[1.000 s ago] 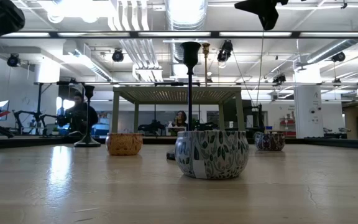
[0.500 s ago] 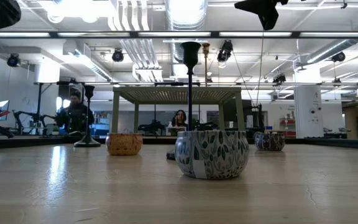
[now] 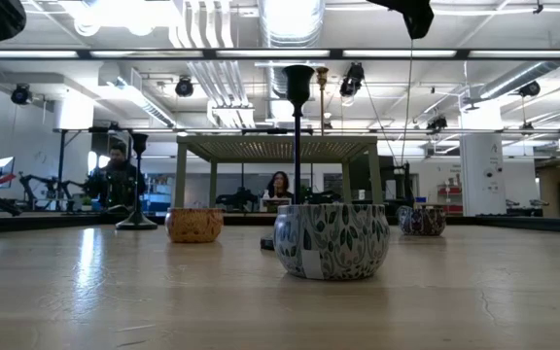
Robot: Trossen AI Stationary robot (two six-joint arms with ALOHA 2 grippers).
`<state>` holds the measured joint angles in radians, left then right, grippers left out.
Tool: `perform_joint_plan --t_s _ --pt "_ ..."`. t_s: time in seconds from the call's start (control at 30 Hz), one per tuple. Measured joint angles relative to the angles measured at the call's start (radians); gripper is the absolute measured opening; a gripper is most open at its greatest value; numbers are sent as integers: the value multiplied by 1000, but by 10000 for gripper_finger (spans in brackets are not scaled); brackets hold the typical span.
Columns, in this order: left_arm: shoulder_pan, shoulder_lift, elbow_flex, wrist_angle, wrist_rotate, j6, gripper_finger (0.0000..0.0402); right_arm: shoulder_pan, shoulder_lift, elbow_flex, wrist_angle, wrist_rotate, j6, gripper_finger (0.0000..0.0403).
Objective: Pick & Place candle stick holders
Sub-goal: Align the left gold candle holder with the other gold candle holder on the shelf
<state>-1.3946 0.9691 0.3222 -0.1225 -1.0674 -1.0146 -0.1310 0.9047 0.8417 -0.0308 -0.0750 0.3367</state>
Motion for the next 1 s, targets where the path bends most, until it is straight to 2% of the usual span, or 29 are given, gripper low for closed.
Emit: perform_joint_plan --t_s 0.23,0.43,0.73,0.87,1.0 --pt "13 0 0 39 48 8 140 0 0 0 0 0 0 224" --pt "25 0 0 116 56 113 140 0 0 0 0 0 0 224" --pt "59 0 0 120 60 199 135 0 0 0 5 0 -2 224" --pt "62 0 0 120 60 259 109 0 0 0 5 0 -3 224" --pt "62 0 0 122 61 312 56 0 0 0 5 0 -3 224"
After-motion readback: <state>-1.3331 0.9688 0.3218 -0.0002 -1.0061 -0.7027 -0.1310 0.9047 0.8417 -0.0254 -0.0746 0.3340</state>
